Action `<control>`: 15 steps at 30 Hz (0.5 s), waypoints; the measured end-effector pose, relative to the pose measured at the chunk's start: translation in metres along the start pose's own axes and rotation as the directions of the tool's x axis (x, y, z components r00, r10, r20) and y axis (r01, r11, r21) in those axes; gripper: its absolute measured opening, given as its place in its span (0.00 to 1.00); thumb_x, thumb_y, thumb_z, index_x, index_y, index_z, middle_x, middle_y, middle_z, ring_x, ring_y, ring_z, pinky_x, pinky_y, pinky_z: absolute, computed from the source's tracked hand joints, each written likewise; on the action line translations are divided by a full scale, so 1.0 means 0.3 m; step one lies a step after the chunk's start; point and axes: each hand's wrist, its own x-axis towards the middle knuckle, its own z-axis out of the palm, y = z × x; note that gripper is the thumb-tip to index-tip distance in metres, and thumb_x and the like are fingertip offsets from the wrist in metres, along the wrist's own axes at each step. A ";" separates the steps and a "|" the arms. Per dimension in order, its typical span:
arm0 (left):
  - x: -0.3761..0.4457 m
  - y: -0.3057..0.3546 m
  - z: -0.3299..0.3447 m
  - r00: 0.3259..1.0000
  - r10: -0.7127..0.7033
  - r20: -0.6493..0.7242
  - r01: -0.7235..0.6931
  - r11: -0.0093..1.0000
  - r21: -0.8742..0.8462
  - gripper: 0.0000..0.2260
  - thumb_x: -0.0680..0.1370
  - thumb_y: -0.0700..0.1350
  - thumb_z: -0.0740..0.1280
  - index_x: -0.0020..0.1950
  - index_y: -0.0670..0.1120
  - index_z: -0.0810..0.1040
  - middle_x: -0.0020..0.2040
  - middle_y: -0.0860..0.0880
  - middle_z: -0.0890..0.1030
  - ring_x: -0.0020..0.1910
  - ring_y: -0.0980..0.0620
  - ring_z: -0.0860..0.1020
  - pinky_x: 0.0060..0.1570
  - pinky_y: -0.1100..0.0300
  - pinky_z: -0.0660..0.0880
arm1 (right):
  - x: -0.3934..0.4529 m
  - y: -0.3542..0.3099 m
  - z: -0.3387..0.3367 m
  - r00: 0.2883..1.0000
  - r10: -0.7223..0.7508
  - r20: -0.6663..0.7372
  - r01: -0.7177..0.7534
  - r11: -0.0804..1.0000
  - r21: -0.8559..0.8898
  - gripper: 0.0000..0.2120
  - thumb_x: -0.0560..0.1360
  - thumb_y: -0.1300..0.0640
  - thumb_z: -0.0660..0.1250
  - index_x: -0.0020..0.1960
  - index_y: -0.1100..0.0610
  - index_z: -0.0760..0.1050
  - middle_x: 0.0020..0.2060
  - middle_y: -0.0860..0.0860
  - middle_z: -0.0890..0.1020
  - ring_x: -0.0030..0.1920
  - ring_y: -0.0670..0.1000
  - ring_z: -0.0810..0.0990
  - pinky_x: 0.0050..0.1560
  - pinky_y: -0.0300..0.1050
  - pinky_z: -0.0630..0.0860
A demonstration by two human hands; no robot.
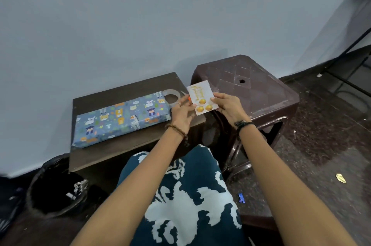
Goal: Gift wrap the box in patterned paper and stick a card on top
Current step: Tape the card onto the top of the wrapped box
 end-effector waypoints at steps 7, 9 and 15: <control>-0.105 0.203 -0.241 0.973 0.164 -0.163 -0.176 0.983 -0.060 0.25 0.75 0.26 0.59 0.68 0.45 0.63 0.57 0.40 0.75 0.49 0.47 0.76 0.35 0.62 0.78 | -0.051 -0.021 0.359 0.964 -0.025 0.263 0.024 1.000 0.007 0.12 0.75 0.65 0.66 0.58 0.62 0.74 0.42 0.53 0.81 0.39 0.47 0.80 0.38 0.36 0.79; -0.104 0.239 -0.301 0.954 0.235 -0.185 -0.229 0.972 0.051 0.27 0.75 0.27 0.60 0.71 0.45 0.60 0.59 0.40 0.73 0.50 0.47 0.77 0.39 0.59 0.77 | -0.076 0.001 0.465 0.960 -0.061 0.274 0.098 0.987 -0.125 0.09 0.73 0.68 0.66 0.52 0.62 0.75 0.42 0.55 0.81 0.38 0.47 0.79 0.37 0.35 0.77; -0.112 0.320 -0.419 0.934 0.335 -0.125 -0.285 0.909 0.304 0.15 0.79 0.47 0.60 0.62 0.40 0.74 0.72 0.44 0.66 0.66 0.52 0.69 0.63 0.60 0.59 | -0.107 0.055 0.695 0.804 -0.486 0.342 0.564 0.446 -0.695 0.08 0.73 0.62 0.63 0.41 0.68 0.75 0.38 0.59 0.78 0.39 0.56 0.76 0.37 0.45 0.67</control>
